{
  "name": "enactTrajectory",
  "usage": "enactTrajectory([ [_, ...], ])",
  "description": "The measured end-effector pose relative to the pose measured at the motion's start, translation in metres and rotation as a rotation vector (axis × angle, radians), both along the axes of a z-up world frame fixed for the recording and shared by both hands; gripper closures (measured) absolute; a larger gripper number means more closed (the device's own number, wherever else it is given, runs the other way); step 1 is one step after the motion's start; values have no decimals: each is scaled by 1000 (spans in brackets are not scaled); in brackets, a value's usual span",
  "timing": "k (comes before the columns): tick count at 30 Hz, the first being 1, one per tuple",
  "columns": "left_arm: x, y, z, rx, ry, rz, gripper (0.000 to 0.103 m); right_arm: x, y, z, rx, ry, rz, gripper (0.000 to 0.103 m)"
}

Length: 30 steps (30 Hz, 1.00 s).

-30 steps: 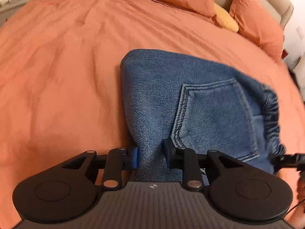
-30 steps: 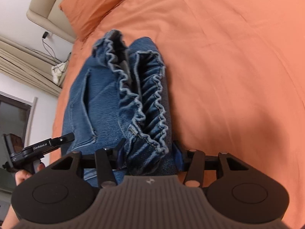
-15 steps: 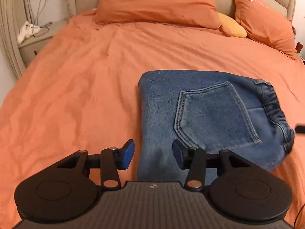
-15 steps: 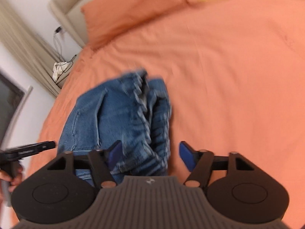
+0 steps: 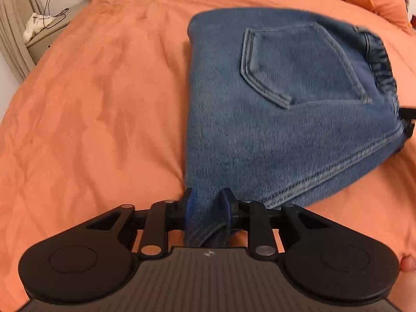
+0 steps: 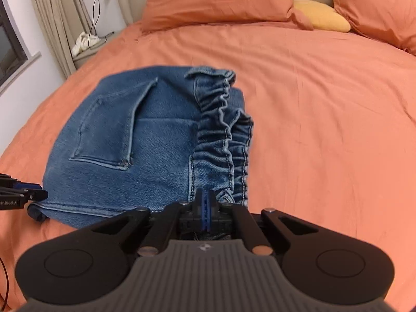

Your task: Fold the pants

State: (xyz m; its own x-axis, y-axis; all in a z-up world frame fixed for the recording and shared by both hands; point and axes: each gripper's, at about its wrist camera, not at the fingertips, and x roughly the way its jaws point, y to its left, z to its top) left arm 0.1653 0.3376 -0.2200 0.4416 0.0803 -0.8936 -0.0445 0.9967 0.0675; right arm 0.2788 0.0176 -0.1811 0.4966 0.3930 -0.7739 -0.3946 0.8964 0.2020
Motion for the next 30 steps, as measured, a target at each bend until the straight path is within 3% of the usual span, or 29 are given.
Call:
enactTrajectory([
  [4,4,5,11,-10,10,36,70,8,6,1,-24,12,7,103],
  [8,-6,-10,45,81,-55,25,69,13,-4,23,31,28,13,103],
  [11,-23,-22,84,111,-134,11,64,7,-15,54,46,-2,19,73],
  [14,-42,-42,131,172,-236,13,52,-5,-26,94,55,-73,48,65],
  [16,-51,-59,163,219,-317,30,37,-16,-35,123,59,-113,56,49],
  [19,-72,-85,208,273,-436,60,28,-41,-50,168,91,-196,72,30],
  [23,-109,-124,256,338,-591,84,7,-88,-69,222,121,-335,92,19],
  [27,-146,-165,277,380,-677,101,4,-149,-85,251,114,-494,87,9],
  [30,-171,-183,274,333,-704,136,4,-193,-98,252,117,-581,51,5],
])
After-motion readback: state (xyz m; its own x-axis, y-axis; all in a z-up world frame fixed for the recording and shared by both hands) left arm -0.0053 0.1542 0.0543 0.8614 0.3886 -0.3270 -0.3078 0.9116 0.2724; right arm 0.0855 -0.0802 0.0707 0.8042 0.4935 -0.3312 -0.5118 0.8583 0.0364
